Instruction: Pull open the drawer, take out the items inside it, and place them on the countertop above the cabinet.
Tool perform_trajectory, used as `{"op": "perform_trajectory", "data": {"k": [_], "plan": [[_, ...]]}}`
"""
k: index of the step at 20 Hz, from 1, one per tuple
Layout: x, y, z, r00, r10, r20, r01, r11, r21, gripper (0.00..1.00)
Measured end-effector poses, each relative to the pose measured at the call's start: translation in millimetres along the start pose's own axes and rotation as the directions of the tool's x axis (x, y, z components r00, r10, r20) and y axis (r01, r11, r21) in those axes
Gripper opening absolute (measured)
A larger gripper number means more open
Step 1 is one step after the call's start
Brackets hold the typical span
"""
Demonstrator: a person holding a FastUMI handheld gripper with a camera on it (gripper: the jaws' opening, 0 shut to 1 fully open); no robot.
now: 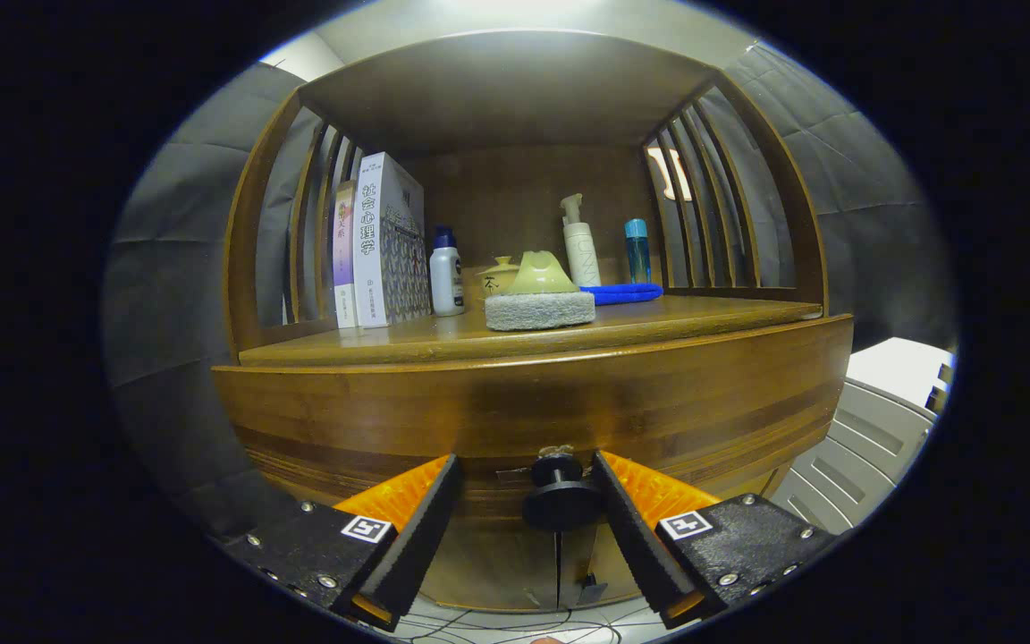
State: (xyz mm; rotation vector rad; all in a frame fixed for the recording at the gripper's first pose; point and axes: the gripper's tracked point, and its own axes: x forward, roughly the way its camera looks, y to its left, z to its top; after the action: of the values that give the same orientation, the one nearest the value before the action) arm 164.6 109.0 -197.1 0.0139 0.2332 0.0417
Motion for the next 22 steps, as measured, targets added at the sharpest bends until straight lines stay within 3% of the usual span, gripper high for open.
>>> {"op": "perform_trajectory", "data": {"k": [13, 22], "plan": [[20, -4, 5, 1.0, 0.012, 0.005, -0.012, 1.0, -0.019, 0.94], [-47, -32, 84, 0.994, 0.012, 0.106, -0.014, 1.0, 0.012, 0.94]]}}
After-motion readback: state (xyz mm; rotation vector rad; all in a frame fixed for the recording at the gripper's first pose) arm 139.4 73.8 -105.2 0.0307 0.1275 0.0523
